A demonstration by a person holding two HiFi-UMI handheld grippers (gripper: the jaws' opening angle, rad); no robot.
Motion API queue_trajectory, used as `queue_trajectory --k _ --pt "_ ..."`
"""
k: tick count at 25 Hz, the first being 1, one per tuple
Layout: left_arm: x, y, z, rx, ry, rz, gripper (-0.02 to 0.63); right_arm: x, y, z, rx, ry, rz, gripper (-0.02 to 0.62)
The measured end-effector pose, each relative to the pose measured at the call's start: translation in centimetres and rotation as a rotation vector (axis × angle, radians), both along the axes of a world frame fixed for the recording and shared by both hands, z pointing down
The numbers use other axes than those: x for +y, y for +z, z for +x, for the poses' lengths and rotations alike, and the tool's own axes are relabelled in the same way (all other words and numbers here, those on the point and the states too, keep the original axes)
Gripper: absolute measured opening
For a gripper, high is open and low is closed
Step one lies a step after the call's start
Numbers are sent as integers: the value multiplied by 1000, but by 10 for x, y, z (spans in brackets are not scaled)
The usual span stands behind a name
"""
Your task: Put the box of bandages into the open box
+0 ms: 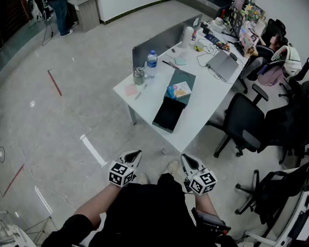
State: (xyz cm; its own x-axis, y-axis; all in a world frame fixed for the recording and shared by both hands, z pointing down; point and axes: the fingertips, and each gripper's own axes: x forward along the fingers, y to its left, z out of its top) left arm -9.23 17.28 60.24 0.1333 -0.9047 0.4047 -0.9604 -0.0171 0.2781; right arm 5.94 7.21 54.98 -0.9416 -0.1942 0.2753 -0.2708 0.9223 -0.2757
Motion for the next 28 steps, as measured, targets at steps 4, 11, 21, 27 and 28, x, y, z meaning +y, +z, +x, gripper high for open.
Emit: queue_trajectory --k 4,11,21,27,28 --pt "22 -2 -4 -1 7 2 8 26 2 -4 8 -5 -5 23" --pt "33 -5 -9 7 6 23 8 40 -2 -7 15 2 12 23" --pt "34 -4 -13 13 18 29 8 39 -5 -6 10 42 15 23" --pt "26 -3 -27 15 11 29 8 26 0 -18 19 57 8 23" --pt "24 -3 -28 15 12 26 8 24 1 -19 21 58 4 23"
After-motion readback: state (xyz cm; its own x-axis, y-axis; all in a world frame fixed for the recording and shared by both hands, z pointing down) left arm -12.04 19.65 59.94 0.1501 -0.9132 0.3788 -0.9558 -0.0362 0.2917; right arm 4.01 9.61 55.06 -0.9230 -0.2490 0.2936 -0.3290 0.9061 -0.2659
